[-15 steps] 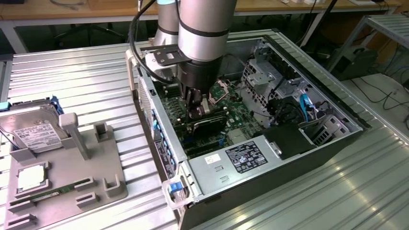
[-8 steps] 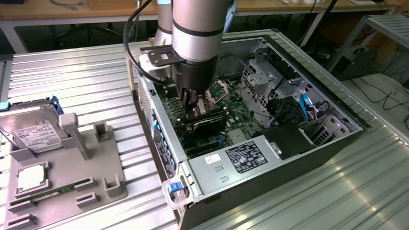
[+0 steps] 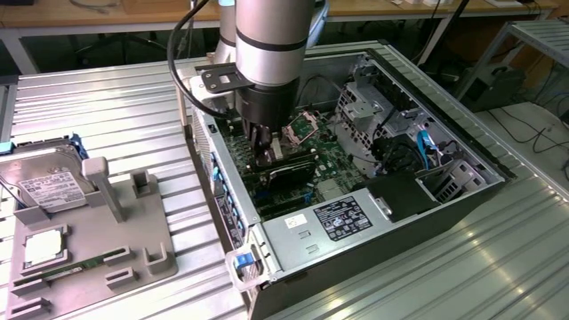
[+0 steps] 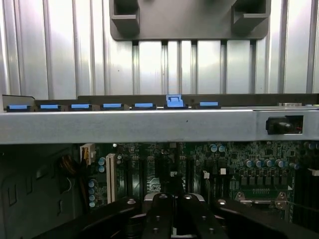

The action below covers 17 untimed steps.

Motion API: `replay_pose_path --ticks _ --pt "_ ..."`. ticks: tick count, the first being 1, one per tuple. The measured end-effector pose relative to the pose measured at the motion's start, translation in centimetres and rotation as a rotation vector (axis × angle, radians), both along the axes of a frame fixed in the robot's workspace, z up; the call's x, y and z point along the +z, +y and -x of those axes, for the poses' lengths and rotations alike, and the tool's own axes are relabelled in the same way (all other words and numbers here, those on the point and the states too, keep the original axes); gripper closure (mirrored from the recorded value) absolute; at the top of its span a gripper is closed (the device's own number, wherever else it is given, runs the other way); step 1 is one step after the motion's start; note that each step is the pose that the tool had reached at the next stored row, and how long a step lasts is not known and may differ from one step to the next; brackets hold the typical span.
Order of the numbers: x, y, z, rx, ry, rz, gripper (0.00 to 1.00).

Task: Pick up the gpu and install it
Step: 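Press down on the gpu until it lock into place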

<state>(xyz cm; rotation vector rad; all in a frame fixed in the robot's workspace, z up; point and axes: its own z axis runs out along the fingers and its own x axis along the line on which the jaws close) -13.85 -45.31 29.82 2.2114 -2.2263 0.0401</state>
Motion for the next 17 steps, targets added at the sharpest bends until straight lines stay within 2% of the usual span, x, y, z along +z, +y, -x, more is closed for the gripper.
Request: replay_pose_path --ticks 2,6,8,17 --pt "-0.03 0.01 0.1 0.000 0.0001 -0.0036 0.89" --pt "-0.09 0.09 0.4 0.000 0.0000 -0.0165 0.89" --pt "-0.09 0.10 0.6 0.000 0.0000 -0.0204 0.89" --pt "-0.10 0.12 1.6 0.000 0.0000 -0.0208 0.89"
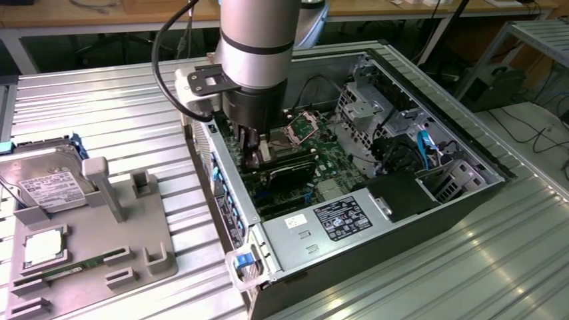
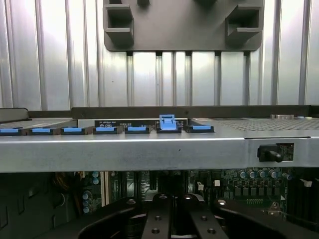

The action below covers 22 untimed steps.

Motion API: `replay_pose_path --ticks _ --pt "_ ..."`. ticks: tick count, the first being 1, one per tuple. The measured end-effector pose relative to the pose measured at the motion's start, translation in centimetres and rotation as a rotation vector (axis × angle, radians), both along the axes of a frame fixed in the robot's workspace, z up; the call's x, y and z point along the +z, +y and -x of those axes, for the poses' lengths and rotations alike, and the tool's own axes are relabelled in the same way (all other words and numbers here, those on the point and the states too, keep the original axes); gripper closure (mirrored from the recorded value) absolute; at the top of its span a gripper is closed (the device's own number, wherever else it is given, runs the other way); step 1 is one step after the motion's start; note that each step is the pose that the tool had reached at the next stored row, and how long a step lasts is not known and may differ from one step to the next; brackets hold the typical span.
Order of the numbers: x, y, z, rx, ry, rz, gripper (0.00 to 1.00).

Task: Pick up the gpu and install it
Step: 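Press down on the gpu until it lock into place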

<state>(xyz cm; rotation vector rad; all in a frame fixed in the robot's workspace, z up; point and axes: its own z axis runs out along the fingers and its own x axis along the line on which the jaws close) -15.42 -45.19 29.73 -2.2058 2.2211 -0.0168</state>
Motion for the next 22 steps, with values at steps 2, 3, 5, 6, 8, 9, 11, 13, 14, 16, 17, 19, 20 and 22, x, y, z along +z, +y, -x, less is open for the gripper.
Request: replay_pose_path --ticks 2,3,5,6,8,9,11,13,14,16,17,19,20,22 --pt "0.00 0.03 0.2 0.000 0.0000 0.0000 0.89" --pt "0.00 0.04 0.3 0.000 0.0000 0.0001 0.89" --pt "0.00 0.06 0.5 0.000 0.0000 0.0001 0.89" --pt "0.00 0.08 0.6 0.000 0.0000 0.0000 0.89" --pt "0.00 0.09 0.8 0.000 0.0000 0.0000 0.89" --pt "0.00 0.09 0.9 0.000 0.0000 0.0000 0.89" --pt "0.00 0.10 0.9 0.000 0.0000 0.0000 0.89" --pt "0.00 0.09 0.9 0.000 0.0000 0.0000 0.89" --pt "0.00 0.09 1.0 0.000 0.0000 0.0001 0.89" --pt "0.00 0.09 1.0 0.000 0.0000 0.0000 0.89" --pt "0.00 0.09 1.1 0.000 0.0000 0.0000 0.89" --pt "0.00 0.09 1.1 0.000 0.0000 0.0000 0.89" --pt "0.00 0.09 1.1 0.000 0.0000 0.0000 0.89" --pt "0.00 0.09 1.2 0.000 0.0000 0.0001 0.89"
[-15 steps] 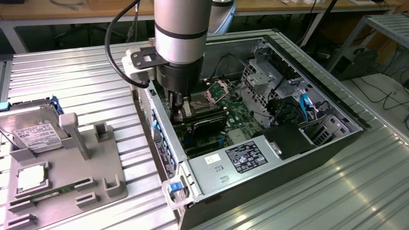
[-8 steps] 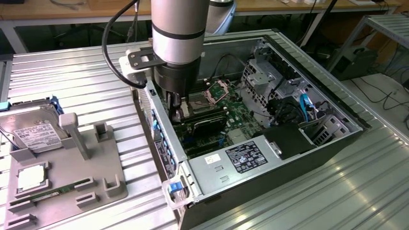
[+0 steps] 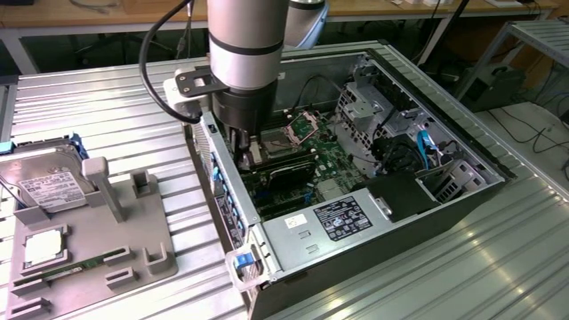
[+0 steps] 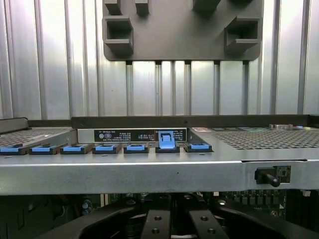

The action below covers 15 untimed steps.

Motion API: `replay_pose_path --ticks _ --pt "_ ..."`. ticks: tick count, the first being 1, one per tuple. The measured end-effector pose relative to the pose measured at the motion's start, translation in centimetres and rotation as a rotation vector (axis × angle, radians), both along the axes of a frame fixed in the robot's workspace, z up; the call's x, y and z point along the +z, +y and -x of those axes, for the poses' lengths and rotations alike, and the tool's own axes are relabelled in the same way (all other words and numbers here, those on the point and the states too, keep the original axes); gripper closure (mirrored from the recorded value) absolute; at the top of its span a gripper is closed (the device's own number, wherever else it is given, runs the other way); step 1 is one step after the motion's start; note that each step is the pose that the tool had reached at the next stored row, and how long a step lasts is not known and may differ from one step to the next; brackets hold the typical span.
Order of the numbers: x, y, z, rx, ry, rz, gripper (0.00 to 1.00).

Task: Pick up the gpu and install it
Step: 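Press down on the gpu until it lock into place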

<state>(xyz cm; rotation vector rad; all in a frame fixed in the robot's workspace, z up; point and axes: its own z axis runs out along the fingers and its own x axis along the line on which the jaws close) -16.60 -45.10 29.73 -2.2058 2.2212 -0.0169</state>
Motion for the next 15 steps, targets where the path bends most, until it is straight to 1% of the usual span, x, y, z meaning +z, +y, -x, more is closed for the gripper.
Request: replay_pose_path --ticks 13,15 --pt "0.00 0.00 0.40 0.000 0.0000 -0.0001 0.89" --pt "-0.01 0.00 0.41 0.000 0.0013 0.0000 0.89"
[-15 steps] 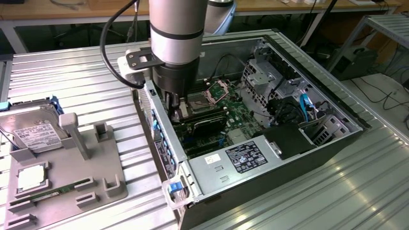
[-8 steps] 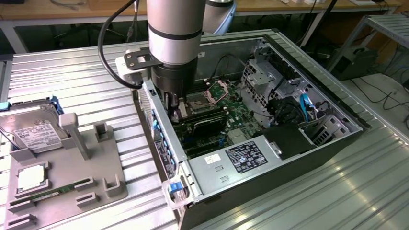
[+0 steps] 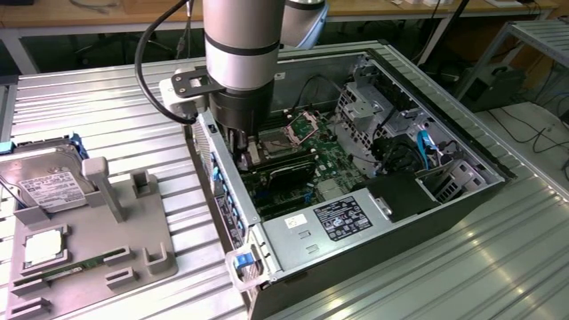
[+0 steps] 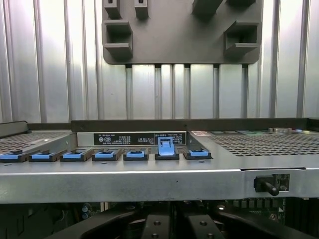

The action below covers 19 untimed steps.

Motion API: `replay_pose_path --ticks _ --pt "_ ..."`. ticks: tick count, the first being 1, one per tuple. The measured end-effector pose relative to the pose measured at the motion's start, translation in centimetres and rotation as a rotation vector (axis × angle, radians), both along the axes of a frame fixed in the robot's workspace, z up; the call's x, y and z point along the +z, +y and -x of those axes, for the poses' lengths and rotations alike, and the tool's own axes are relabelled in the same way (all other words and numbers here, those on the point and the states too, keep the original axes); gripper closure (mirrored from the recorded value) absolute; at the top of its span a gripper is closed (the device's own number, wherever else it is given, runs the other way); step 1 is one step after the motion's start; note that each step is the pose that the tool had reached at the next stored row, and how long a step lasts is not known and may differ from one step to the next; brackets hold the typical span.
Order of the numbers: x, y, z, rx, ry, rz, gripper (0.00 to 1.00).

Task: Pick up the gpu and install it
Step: 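Press down on the gpu until it lock into place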

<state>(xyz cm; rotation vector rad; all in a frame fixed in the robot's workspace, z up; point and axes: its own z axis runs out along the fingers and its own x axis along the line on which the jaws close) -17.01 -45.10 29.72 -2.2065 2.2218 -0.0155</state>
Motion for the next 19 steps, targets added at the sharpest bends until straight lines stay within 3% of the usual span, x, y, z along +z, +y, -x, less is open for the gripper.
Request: replay_pose_path --ticks 7,13,19 --pt "-0.09 0.00 -0.10 0.000 0.0154 -0.0003 0.89" --pt "-0.20 0.00 -0.37 0.000 0.0330 0.0001 0.89" --pt "-0.65 0.00 -1.00 0.000 0.0394 0.0000 0.89"
